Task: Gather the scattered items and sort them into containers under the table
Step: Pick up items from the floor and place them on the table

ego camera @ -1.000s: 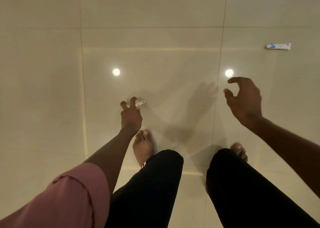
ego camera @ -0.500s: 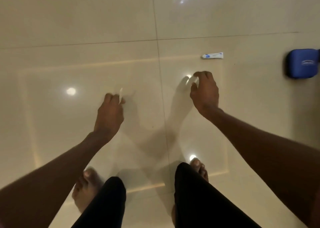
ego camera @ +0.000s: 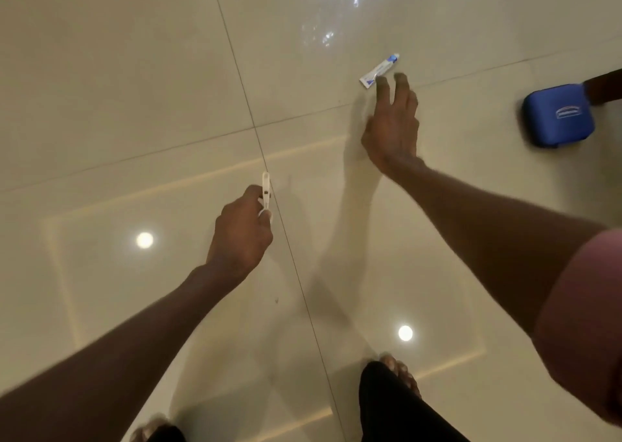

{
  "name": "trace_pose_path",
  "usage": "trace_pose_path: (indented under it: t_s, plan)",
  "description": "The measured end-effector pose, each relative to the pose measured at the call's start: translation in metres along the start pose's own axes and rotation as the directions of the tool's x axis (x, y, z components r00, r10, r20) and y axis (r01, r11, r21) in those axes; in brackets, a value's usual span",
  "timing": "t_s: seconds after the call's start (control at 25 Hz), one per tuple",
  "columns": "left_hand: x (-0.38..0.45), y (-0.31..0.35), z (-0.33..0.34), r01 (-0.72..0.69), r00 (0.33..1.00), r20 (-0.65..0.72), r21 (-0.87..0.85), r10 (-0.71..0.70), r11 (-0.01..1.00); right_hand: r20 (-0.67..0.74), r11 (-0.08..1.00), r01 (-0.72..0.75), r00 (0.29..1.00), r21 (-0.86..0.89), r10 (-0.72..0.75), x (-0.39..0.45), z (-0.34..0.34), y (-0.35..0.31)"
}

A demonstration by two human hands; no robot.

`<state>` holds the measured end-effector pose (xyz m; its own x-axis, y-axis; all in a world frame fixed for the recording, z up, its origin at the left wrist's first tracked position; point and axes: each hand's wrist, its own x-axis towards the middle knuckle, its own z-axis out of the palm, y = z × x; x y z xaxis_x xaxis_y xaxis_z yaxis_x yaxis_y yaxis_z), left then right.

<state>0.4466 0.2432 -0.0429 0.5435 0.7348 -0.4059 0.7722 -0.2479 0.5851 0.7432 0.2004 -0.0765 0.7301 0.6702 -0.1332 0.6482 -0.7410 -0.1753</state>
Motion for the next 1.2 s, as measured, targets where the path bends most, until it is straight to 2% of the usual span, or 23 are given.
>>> trace_pose_path:
  t_s: [0.08, 0.16, 0.24, 0.32, 0.4, 0.44, 0.48, 0.56, 0.64, 0.72, 0.8, 0.92, 1.04, 1.2]
  plan:
    - [0.016, 0.001, -0.003, -0.031, 1.000, 0.001, 0.017, 0.031, 0.999, 0.029, 0.999, 0.026, 0.999, 0.021, -0.027, 0.049, -0.003, 0.000]
    - [0.030, 0.009, -0.007, -0.033, 0.999, 0.012, -0.033, 0.033, 0.999, 0.089, 1.000, 0.027, 0.996, 0.002, -0.027, 0.056, -0.002, -0.006]
    - [0.029, 0.023, -0.011, -0.022, 1.000, 0.020, -0.093, 0.024, 0.995, 0.074, 0.999, 0.033, 0.997, -0.006, -0.032, 0.015, 0.002, -0.014]
    - [0.012, 0.039, -0.022, 0.011, 1.000, 0.018, -0.115, -0.009, 0.993, 0.159, 0.999, 0.010, 0.987, 0.031, -0.015, -0.051, -0.005, -0.021]
    - [-0.019, 0.063, -0.042, 0.055, 0.998, 0.038, -0.130, -0.051, 0.990, 0.292, 0.990, -0.091, 0.955, 0.108, 0.056, -0.116, -0.033, -0.022]
    - [-0.038, 0.076, -0.052, 0.080, 0.996, 0.044, -0.155, -0.074, 0.985, 0.313, 0.972, -0.169, 0.943, 0.166, 0.110, -0.141, -0.051, -0.025]
    - [-0.060, 0.096, -0.069, 0.081, 0.996, 0.054, -0.168, -0.073, 0.982, 0.311, 0.931, -0.266, 0.933, 0.251, 0.183, -0.164, -0.081, -0.027]
    - [-0.106, 0.158, -0.117, 0.055, 0.996, 0.084, -0.152, -0.043, 0.987, 0.306, 0.766, -0.445, 0.892, 0.464, 0.333, -0.201, -0.168, -0.031]
    - [-0.141, 0.224, -0.162, 0.001, 0.993, 0.117, -0.118, 0.013, 0.993, 0.304, 0.615, -0.503, 0.863, 0.608, 0.405, -0.224, -0.258, -0.034]
    - [-0.171, 0.304, -0.206, -0.019, 0.992, 0.119, -0.098, 0.030, 0.995, 0.299, 0.541, -0.500, 0.857, 0.676, 0.419, -0.237, -0.360, -0.031]
    - [-0.202, 0.392, -0.245, -0.026, 0.994, 0.107, -0.099, 0.036, 0.995, 0.276, 0.511, -0.497, 0.850, 0.701, 0.448, -0.247, -0.465, -0.015]
    - [-0.239, 0.506, -0.282, -0.093, 0.991, 0.080, -0.148, 0.106, 0.985, 0.228, 0.503, -0.485, 0.843, 0.716, 0.488, -0.248, -0.588, 0.020]
    - [-0.248, 0.579, -0.288, -0.137, 0.984, 0.086, -0.165, 0.153, 0.977, 0.208, 0.517, -0.493, 0.833, 0.700, 0.513, -0.236, -0.649, 0.050]
    - [-0.230, 0.666, -0.278, -0.235, 0.956, 0.140, -0.157, 0.257, 0.959, 0.172, 0.495, -0.539, 0.776, 0.682, 0.607, -0.208, -0.706, 0.094]
